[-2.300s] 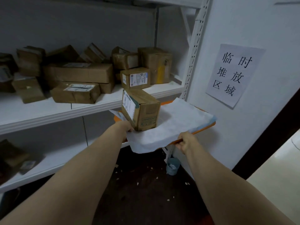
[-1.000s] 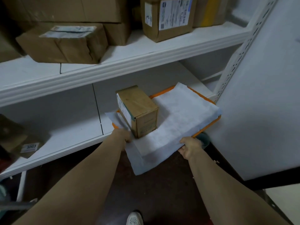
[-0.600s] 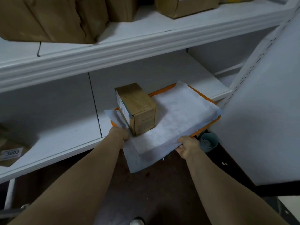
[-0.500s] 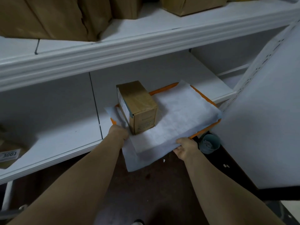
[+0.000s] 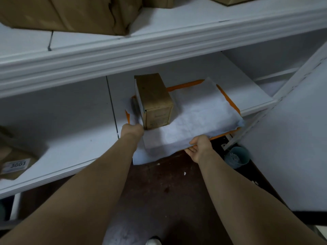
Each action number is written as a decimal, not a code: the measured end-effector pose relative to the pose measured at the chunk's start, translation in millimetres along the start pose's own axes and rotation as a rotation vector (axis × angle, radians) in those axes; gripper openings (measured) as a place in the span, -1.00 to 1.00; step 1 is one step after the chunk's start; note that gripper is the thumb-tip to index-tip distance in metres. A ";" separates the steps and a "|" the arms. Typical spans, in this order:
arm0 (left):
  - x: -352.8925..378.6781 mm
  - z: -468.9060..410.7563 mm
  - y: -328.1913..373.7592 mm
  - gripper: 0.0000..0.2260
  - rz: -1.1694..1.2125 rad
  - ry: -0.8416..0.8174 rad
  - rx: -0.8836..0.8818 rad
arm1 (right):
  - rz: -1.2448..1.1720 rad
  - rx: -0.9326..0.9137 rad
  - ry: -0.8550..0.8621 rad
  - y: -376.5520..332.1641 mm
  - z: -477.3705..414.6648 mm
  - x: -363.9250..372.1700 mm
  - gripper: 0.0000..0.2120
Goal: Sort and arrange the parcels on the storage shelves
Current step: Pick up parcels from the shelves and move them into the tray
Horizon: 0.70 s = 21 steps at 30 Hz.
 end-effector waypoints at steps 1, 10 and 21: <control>-1.6 2.6 -0.9 -0.67 0.008 0.007 -0.004 | 0.003 0.001 0.005 -0.8 4.6 -0.3 -0.47; -33.7 93.6 18.0 -0.64 -0.002 0.015 0.044 | 0.159 0.001 -0.076 -30.0 101.2 7.0 -0.51; -118.2 260.6 29.1 -0.91 0.265 0.036 0.158 | 0.450 -0.156 -0.408 -85.2 292.1 36.6 -0.89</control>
Point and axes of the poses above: each hand's wrist, its own z-axis away from the middle knuckle, its own x-axis out of the palm, y = z × x, the point moved 9 cm from there along -z, towards the middle knuckle, and after that the axes turned 13 degrees about -z, right-handed, at the moved point
